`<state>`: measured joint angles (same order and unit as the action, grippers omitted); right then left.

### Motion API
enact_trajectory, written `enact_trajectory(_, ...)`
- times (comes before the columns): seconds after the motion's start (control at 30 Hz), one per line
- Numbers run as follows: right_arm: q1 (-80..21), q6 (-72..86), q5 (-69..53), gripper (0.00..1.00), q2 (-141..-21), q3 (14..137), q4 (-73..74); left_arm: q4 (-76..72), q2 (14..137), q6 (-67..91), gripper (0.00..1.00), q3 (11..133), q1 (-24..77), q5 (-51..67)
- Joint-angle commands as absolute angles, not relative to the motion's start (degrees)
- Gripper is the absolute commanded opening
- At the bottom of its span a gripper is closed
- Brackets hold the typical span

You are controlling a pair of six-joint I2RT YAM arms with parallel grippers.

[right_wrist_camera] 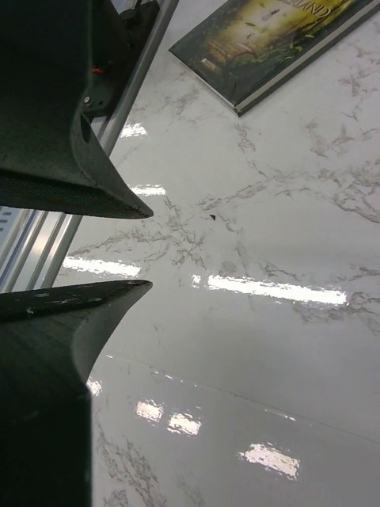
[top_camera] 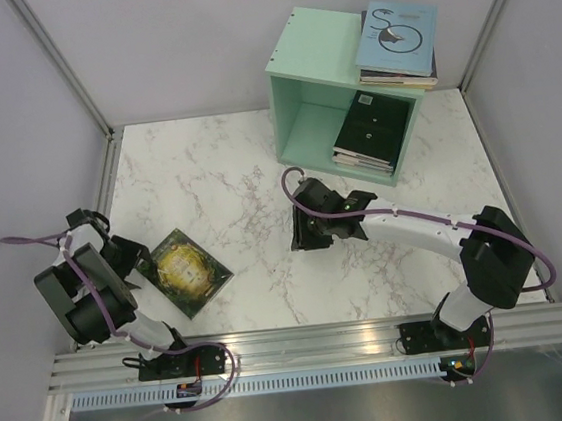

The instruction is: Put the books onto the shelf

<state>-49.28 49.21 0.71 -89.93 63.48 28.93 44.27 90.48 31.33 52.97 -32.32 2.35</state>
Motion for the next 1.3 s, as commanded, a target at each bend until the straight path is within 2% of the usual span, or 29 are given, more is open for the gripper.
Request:
enact_trajectory(0.0, -48.0, 45.9, 0.1, 0.42, -87.9, 62.2, 30.7, 40.3, 92.0, 29.1, 0.74, 51.3, -31.5, 0.2)
enact_trajectory(0.2, -44.7, 45.0, -1.8, 0.41, -86.2, 59.2, 30.6, 40.0, 97.0, 30.1, 0.73, 51.6, -24.4, -5.4)
enact_trajectory(0.4, -43.1, 44.6, -2.4, 0.41, -86.0, 58.5, 30.5, 40.0, 101.8, 36.6, 0.73, 52.2, -8.8, -3.3)
enact_trajectory(0.5, -42.8, 44.7, -2.2, 0.4, -85.8, 58.0, 30.3, 39.4, 103.1, 40.5, 0.73, 51.5, -4.4, -1.0)
enact_trajectory(0.63, -42.5, 45.3, -1.8, 0.4, -84.8, 56.4, 29.5, 39.8, 99.5, 43.0, 0.79, 51.2, -0.6, -1.3)
enact_trajectory(0.67, -42.3, 45.5, -1.9, 0.4, -84.6, 55.5, 29.2, 40.0, 98.7, 42.9, 0.74, 51.7, 1.2, -0.9)
enact_trajectory(0.87, -42.0, 47.0, -2.9, 0.4, -85.5, 53.8, 25.8, 40.1, 95.9, 46.0, 0.73, 55.3, 8.5, 4.3)
enact_trajectory(1.0, -41.4, 47.0, -4.4, 0.4, -87.1, 54.2, 22.6, 40.6, 98.4, 45.9, 0.74, 59.9, 20.9, 5.0)
enact_trajectory(1.07, -40.9, 46.8, -5.1, 0.4, -87.8, 55.0, 21.8, 40.6, 98.0, 46.2, 0.75, 60.3, 23.8, 5.9)
enact_trajectory(1.27, -40.0, 46.2, -8.1, 0.4, -90.6, 56.6, 18.1, 41.9, 88.4, 41.2, 0.78, 58.5, 23.0, 7.0)
